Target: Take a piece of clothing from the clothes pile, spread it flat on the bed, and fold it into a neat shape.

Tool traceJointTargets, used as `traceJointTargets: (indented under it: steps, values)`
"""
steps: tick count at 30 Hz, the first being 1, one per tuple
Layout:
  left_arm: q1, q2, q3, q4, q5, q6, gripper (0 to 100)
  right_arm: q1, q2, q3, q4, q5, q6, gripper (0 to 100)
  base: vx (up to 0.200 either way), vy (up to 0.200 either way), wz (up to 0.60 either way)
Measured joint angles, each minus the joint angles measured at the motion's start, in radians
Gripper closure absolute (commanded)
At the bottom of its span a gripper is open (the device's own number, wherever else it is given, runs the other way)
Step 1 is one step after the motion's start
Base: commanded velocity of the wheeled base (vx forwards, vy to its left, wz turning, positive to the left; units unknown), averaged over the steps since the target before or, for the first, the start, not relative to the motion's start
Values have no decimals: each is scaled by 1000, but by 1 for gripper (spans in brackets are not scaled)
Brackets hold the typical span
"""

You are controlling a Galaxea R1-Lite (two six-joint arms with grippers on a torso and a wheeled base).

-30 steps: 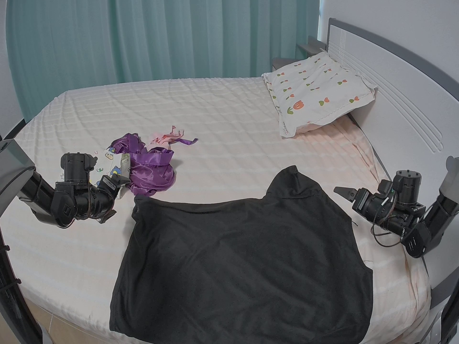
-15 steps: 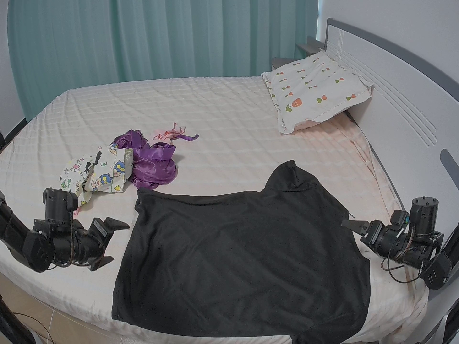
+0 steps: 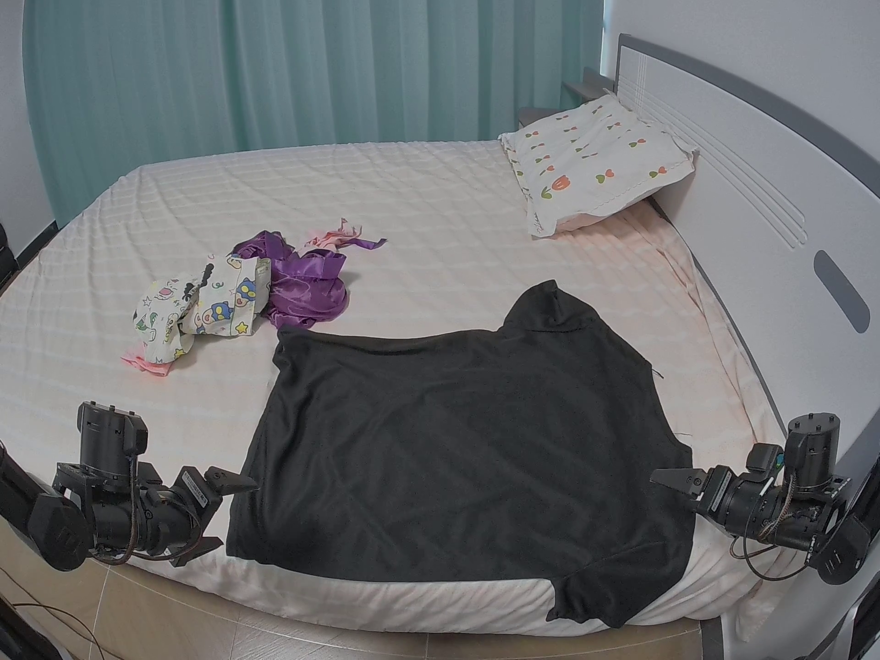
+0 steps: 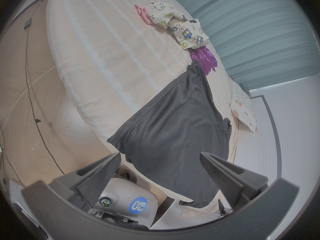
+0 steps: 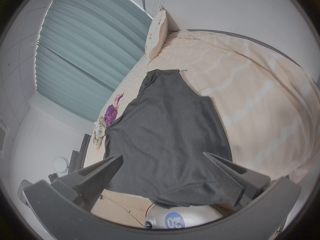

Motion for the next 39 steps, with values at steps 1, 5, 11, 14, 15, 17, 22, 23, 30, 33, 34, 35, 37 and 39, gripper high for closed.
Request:
traceJointTargets:
  steps: [1,5,11,14,15,17,22,23,30,33,34,35,37,39]
  values:
    - [-2,3,-3,-1,3,0,0,0,1,1,-1,0,0,0,0,0,0]
    - [-7,14,-12,-1,8,-3,0,3,2,2,-4,0,1,0,0,50,0]
    - [-9,26,-7,-1,-2,-3,0,3,9,6,-3,0,1,0,0,200,0]
    - [-10,31,-7,-1,-4,-3,0,-1,18,8,-3,0,0,0,0,200,0]
    - [-10,33,-6,-1,-5,-3,0,-1,21,10,-3,0,0,0,0,200,0]
    - [-9,39,-5,-1,-3,-3,0,-1,29,10,-3,-1,-4,0,0,200,0]
    - [-9,58,-5,-1,-1,0,0,-7,51,12,-3,-1,-11,0,0,80,0]
    - [-11,61,-5,-1,-2,0,0,-10,55,13,-3,-1,-16,0,0,0,0]
    - [-68,67,8,0,4,0,0,-64,70,14,-3,5,-88,0,0,0,0]
    - [-97,68,17,0,6,-1,0,-94,75,17,-2,17,-122,0,0,0,0]
    - [-146,65,31,0,18,-5,0,-137,84,30,-3,88,-189,0,0,0,0]
    - [-165,63,35,1,20,-8,0,-154,87,38,-4,116,-224,0,0,0,0]
    - [-177,61,38,1,21,-10,0,-160,88,40,-4,123,-237,0,0,0,0]
    - [-186,59,40,2,23,-12,0,-157,88,38,-7,124,-241,0,-200,0,0]
